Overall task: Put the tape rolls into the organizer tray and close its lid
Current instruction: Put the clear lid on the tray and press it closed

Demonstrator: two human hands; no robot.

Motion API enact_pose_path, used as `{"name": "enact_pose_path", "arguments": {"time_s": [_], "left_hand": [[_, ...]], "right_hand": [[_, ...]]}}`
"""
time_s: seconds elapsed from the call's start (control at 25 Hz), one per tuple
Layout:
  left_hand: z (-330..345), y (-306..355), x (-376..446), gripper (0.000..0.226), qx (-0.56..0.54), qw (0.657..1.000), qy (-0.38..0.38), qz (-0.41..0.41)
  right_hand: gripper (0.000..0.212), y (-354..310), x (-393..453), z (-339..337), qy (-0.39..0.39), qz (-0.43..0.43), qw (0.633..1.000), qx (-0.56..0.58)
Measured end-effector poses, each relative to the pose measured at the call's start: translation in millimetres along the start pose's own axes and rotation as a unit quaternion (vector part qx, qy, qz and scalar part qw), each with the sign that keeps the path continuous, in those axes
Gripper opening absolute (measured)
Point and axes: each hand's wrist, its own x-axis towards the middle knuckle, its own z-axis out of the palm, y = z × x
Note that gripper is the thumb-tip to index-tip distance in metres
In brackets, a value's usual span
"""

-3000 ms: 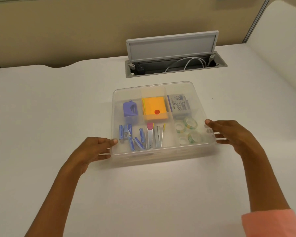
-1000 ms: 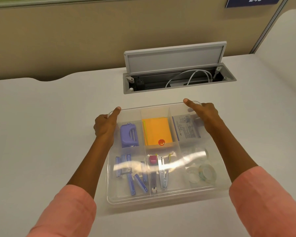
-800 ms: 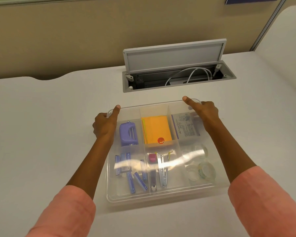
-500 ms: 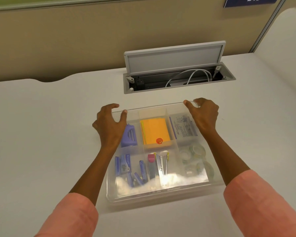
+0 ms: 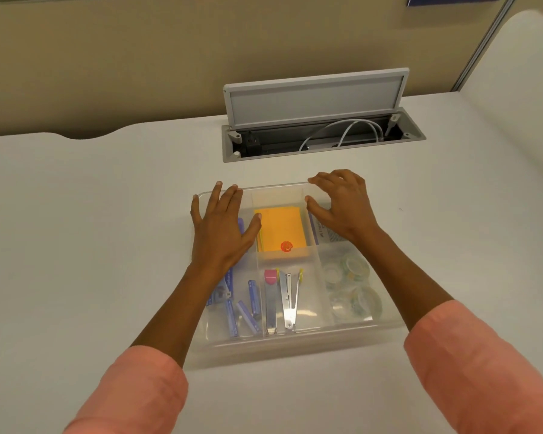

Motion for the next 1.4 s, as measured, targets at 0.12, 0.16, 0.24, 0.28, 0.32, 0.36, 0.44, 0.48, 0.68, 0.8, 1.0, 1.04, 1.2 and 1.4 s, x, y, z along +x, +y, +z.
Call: {"name": "enact_pose_path", "arguments": {"time_s": [0.12,0.16,0.24,0.28,0.32,0.36,0.44,0.48,0.68,0.8,1.0,1.04,1.2,1.4], "left_hand": [[-3.4,2.6,-1.6,0.073,0.007,1.0,-0.01,-0.007],[-5.5,3.8,-2.2,0.073,0.014,1.0,-0.017,-0.01],[-9.6,5.5,-3.2,0.071,0.035,0.998,-0.043,-0.015],[-12.1,6.2,-4.1,0.069,0.049,0.997,-0.062,-0.014],[-14.8,7.1,-5.3,0.068,0.061,0.995,-0.079,-0.01],[-18.0,7.8,-8.2,0.068,0.064,0.994,-0.09,-0.008],[-23.9,7.4,-19.3,0.069,0.037,0.995,-0.085,-0.023],[-26.1,5.9,-28.2,0.07,0.013,0.996,-0.076,-0.038],[-26.5,-2.6,-84.7,0.072,-0.073,0.989,-0.052,-0.118],[-20.5,-0.2,-104.3,0.071,-0.104,0.985,-0.034,-0.134],[-17.7,3.4,-109.8,0.071,-0.124,0.982,-0.015,-0.139],[-17.6,4.0,-110.0,0.072,-0.116,0.983,-0.014,-0.14],[-19.0,4.5,-110.7,0.076,-0.094,0.987,-0.014,-0.131],[-27.4,10.9,-116.4,0.074,-0.097,0.987,-0.004,-0.131]], "right_hand": [[0.045,-0.6,1.0,0.4,-0.006,0.003,1.0,-0.013],[0.047,-1.0,0.3,0.4,-0.006,0.001,1.0,-0.016],[0.05,-2.1,-0.4,-2.6,-0.018,0.005,1.0,-0.009],[0.052,-3.0,-1.0,-5.0,-0.03,0.008,1.0,-0.006],[0.053,-4.0,-1.8,-7.9,-0.042,0.009,0.999,-0.009],[0.055,-5.6,-4.4,-11.2,-0.053,0.009,0.998,-0.015],[0.059,-10.5,-15.4,-18.0,-0.069,0.01,0.997,-0.022],[0.061,-13.8,-25.0,-21.4,-0.07,0.012,0.997,-0.02],[0.081,-28.3,-95.2,-34.4,-0.052,0.032,0.998,-0.002],[0.083,-32.1,-129.5,-32.8,-0.038,0.042,0.998,-0.006],[0.083,-35.5,-146.0,-24.9,-0.01,0.035,0.999,-0.023],[0.084,-35.9,-146.0,-24.4,-0.006,0.031,0.999,-0.028],[0.086,-36.6,-146.8,-24.3,0.0,0.013,0.999,-0.039],[0.08,-38.6,-146.7,-25.7,-0.009,-0.022,0.997,-0.079]]}}
